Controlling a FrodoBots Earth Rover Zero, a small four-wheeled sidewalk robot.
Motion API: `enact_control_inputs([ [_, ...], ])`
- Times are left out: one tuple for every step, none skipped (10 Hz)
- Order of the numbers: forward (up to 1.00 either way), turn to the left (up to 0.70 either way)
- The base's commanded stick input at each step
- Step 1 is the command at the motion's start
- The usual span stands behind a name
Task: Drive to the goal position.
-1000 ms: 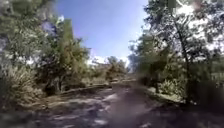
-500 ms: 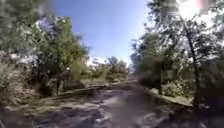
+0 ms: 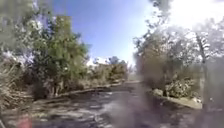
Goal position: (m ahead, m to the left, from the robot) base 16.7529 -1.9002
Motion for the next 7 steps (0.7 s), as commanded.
enact_control_inputs([
  [0.7, 0.0],
  [0.7, 0.0],
  [0.7, 0.0],
  [0.7, 0.0],
  [0.7, 0.0],
  [0.7, 0.0],
  [0.7, 0.0],
])
